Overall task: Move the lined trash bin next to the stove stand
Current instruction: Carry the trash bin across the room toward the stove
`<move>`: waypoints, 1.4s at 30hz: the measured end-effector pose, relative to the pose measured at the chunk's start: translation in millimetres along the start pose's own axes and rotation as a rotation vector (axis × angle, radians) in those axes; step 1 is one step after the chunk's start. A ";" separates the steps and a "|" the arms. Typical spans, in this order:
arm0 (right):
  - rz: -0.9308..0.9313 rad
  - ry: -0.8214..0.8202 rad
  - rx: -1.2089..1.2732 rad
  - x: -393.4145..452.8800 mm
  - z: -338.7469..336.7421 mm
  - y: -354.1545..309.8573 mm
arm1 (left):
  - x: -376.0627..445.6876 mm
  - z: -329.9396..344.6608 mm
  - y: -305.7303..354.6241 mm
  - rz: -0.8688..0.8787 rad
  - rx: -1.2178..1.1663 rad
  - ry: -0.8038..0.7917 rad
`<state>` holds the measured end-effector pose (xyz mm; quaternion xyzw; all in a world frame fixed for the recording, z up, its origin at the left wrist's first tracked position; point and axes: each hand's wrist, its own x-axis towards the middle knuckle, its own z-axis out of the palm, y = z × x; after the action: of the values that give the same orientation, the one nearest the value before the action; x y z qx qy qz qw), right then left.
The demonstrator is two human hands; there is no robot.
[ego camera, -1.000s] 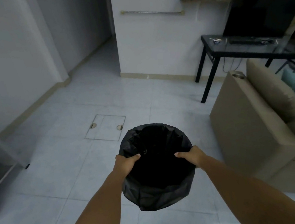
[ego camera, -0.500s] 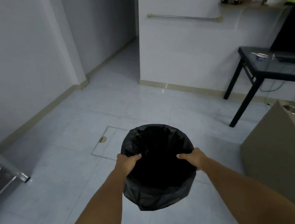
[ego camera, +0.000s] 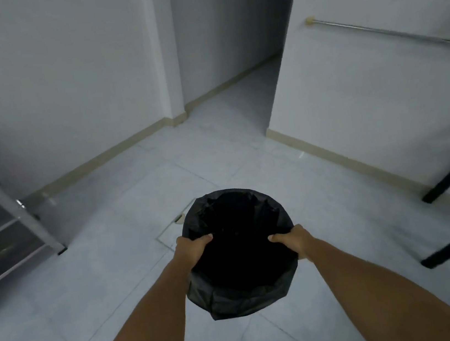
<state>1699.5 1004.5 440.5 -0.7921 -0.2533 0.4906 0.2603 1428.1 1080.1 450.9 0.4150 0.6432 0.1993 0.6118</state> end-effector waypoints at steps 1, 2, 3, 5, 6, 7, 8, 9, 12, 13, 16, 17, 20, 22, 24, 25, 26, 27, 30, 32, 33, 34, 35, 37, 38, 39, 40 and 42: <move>-0.007 -0.021 -0.022 14.7 -6.0 -11.1 | 6.1 5.0 6.6 -0.018 -0.028 0.026; -0.018 -0.045 -0.050 30.6 -11.9 -23.8 | 12.4 10.8 13.7 -0.028 -0.063 0.056; -0.029 -0.061 -0.071 45.9 -16.5 -35.0 | 18.2 14.5 19.1 -0.033 -0.099 0.082; -0.052 -0.103 -0.112 74.3 -22.0 -60.3 | 31.1 21.0 27.3 -0.042 -0.157 0.124; -0.061 -0.135 -0.143 88.7 -21.2 -71.0 | 36.9 21.4 29.6 -0.055 -0.175 0.149; -0.072 -0.168 -0.184 99.6 -18.0 -81.1 | 43.2 19.9 30.0 -0.076 -0.186 0.171; -0.084 -0.191 -0.207 108.0 -13.8 -92.0 | 48.7 17.4 30.0 -0.091 -0.198 0.192; -0.094 -0.209 -0.216 115.0 -9.5 -103.0 | 53.4 14.8 30.8 -0.104 -0.216 0.211; -0.134 -0.257 -0.277 138.1 9.1 -141.0 | 67.1 4.3 38.2 -0.113 -0.290 0.307; -0.146 -0.266 -0.292 142.7 15.1 -150.7 | 69.4 0.8 40.6 -0.115 -0.300 0.324; -0.173 -0.338 -0.353 158.2 44.4 -178.2 | 81.1 -16.3 37.1 -0.161 -0.351 0.390; -0.174 -0.361 -0.374 165.7 56.9 -188.1 | 86.6 -24.2 36.2 -0.177 -0.368 0.414; -0.176 -0.430 -0.427 186.5 94.3 -220.6 | 106.1 -53.7 39.1 -0.197 -0.420 0.469; -0.174 -0.478 -0.453 200.1 120.3 -246.3 | 124.2 -78.8 47.4 -0.203 -0.433 0.506; -0.179 -0.508 -0.464 211.3 144.0 -273.1 | 141.3 -104.2 59.9 -0.207 -0.441 0.527; -0.180 -0.523 -0.467 217.1 155.7 -288.1 | 151.8 -117.6 66.7 -0.208 -0.452 0.533; -0.187 -0.541 -0.468 223.5 167.2 -302.1 | 161.6 -130.0 72.7 -0.206 -0.459 0.534; -0.193 -0.554 -0.469 228.6 176.9 -314.4 | 169.2 -140.5 78.6 -0.199 -0.464 0.538; -0.223 -0.583 -0.462 246.6 211.6 -351.4 | 194.2 -174.7 95.2 -0.198 -0.470 0.569; -0.242 -0.581 -0.484 260.9 234.3 -376.7 | 210.4 -195.4 106.3 -0.198 -0.474 0.581; -0.249 -0.582 -0.496 266.7 243.0 -387.8 | 217.1 -203.2 112.3 -0.196 -0.479 0.586; -0.253 -0.586 -0.503 275.6 253.5 -399.8 | 227.3 -212.7 117.8 -0.190 -0.490 0.595; -0.257 -0.592 -0.514 286.0 264.9 -413.9 | 239.6 -223.6 124.4 -0.185 -0.503 0.601; -0.277 -0.592 -0.532 302.1 284.6 -441.3 | 262.2 -243.7 137.1 -0.176 -0.508 0.610; -0.281 -0.593 -0.533 311.6 295.2 -454.1 | 274.9 -253.1 143.0 -0.179 -0.508 0.610; -0.282 -0.593 -0.539 322.6 307.1 -467.6 | 289.1 -263.3 148.0 -0.181 -0.513 0.612; -0.283 -0.601 -0.542 332.7 318.4 -480.5 | 301.3 -272.9 153.4 -0.180 -0.521 0.612; -0.276 -0.617 -0.549 352.6 340.2 -502.3 | 323.0 -290.6 162.6 -0.191 -0.541 0.631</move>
<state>1454.6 1661.6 414.6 -0.6068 -0.5438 0.5795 0.0155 1228.5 1498.1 424.3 0.0968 0.7589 0.4206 0.4877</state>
